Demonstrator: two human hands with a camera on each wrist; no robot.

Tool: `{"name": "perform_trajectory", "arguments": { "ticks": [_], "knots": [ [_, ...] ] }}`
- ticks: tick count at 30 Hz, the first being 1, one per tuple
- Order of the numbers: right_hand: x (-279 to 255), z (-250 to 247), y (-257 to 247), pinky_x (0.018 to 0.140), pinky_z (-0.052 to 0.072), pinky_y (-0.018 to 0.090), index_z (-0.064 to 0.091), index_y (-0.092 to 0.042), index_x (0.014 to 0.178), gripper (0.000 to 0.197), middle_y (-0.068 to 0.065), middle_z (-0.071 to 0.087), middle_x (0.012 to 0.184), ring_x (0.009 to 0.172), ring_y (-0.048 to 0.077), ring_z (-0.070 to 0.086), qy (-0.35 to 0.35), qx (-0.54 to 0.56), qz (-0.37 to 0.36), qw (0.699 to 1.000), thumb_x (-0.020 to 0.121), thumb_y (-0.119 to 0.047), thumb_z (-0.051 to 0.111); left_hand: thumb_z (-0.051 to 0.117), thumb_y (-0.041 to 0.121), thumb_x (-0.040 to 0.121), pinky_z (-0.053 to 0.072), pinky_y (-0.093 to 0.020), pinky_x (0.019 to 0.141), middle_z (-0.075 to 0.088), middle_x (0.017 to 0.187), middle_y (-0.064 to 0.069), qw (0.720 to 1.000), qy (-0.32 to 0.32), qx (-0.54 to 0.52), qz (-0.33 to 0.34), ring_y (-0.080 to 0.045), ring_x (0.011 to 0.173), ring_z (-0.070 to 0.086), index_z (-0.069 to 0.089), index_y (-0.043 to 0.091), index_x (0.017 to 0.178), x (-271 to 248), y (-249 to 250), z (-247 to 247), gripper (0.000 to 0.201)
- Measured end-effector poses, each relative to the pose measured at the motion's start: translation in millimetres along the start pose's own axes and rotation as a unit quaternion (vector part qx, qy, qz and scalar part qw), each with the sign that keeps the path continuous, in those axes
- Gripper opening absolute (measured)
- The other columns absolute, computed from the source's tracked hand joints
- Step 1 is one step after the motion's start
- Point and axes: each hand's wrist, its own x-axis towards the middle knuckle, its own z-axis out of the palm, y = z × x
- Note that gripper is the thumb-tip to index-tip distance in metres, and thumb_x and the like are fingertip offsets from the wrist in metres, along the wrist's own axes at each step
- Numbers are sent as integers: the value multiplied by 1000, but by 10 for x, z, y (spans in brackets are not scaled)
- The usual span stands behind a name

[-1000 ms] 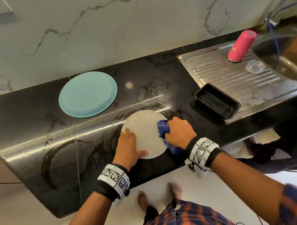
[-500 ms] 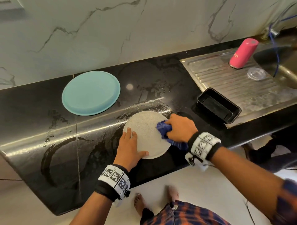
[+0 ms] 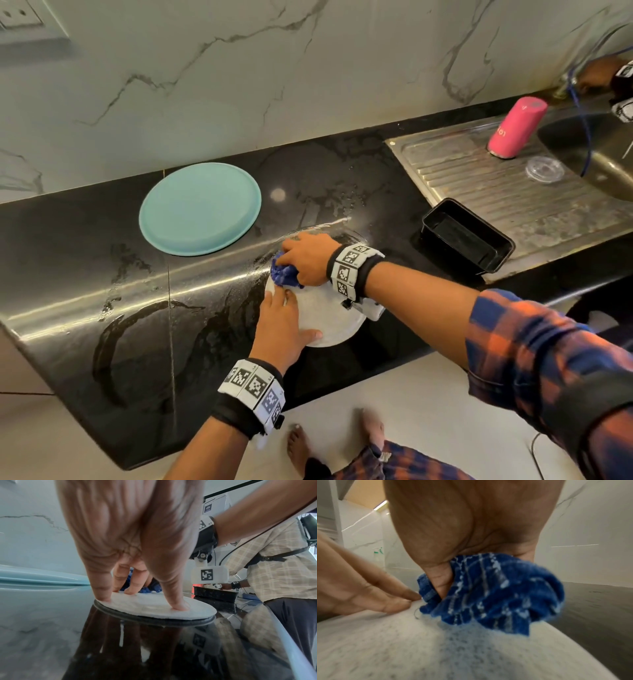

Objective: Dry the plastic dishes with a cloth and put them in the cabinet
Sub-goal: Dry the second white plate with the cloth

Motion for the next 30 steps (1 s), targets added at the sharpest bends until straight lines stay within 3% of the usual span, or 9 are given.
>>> {"name": "perform_trajectory", "arguments": {
  "ticks": [3, 6, 10, 13, 18, 22, 26, 28, 30],
  "knots": [
    [-93, -22, 68, 78, 49, 39, 49, -38, 141, 50, -1, 51, 127, 114, 26, 50, 9, 17, 33, 999, 91, -38, 56, 70, 60, 80, 17, -39, 122, 5, 165, -11, 1000, -11, 1, -6, -31, 150, 10, 15, 9, 156, 1, -15, 3, 107],
    [-367, -16, 289, 70, 40, 37, 57, -32, 133, 41, 2, 54, 122, 109, 28, 56, 10, 61, 114, 992, 92, -36, 55, 66, 61, 83, 13, -40, 123, -3, 165, -12, 1000, -23, -1, -8, -32, 152, 2, 11, 8, 157, -15, -16, 26, 106],
    [-862, 261, 442, 76, 39, 36, 58, -25, 124, 35, 5, 52, 117, 107, 29, 57, 23, 157, 210, 965, 90, -35, 55, 66, 60, 84, 11, -40, 122, -6, 165, -11, 999, -34, 11, 0, -31, 152, 0, 9, 10, 157, -18, -7, 23, 105],
    [-1210, 564, 247, 79, 44, 37, 50, -19, 130, 42, 5, 46, 122, 107, 28, 55, 30, 167, 250, 953, 91, -36, 52, 66, 59, 83, 11, -40, 122, -7, 165, -10, 999, -37, 14, 0, -31, 152, -1, 8, 10, 158, 5, -11, 28, 106],
    [-1682, 721, -84, 76, 49, 35, 52, -21, 117, 31, 0, 46, 112, 92, 22, 57, 2, 185, 237, 954, 91, -39, 53, 66, 61, 83, 11, -41, 123, -4, 165, -11, 999, -29, 28, 19, -32, 152, 3, 7, 11, 158, -1, -35, 37, 108],
    [-1787, 628, 50, 74, 46, 34, 60, -34, 109, 24, -7, 50, 100, 87, 18, 57, 11, 235, 227, 945, 88, -43, 56, 66, 63, 82, 18, -46, 122, 2, 165, -9, 999, -18, 21, 42, -35, 149, 11, 2, 29, 158, -84, -67, 60, 105],
    [-1803, 586, 211, 78, 45, 35, 58, -38, 114, 29, -9, 50, 102, 93, 21, 58, 66, 247, 256, 932, 86, -44, 59, 59, 74, 78, 15, -47, 121, -6, 166, -4, 994, -42, 52, 81, -36, 150, -3, 10, 40, 156, -421, -35, 158, 99],
    [-1817, 570, 269, 82, 47, 37, 58, -39, 119, 35, -9, 52, 105, 96, 22, 59, 79, 257, 264, 926, 85, -46, 61, 59, 79, 73, 6, -42, 122, -12, 165, -6, 991, -38, 70, 104, -34, 151, -11, 9, 38, 157, -603, -12, 289, 106],
    [-1818, 572, 302, 83, 45, 35, 56, -40, 126, 42, -9, 53, 110, 99, 23, 59, 86, 263, 269, 923, 85, -46, 62, 66, 81, 62, 9, -44, 119, 1, 164, -16, 982, -20, 124, 139, -39, 151, 1, 19, 30, 156, -751, -11, 413, 117]
  ]
}}
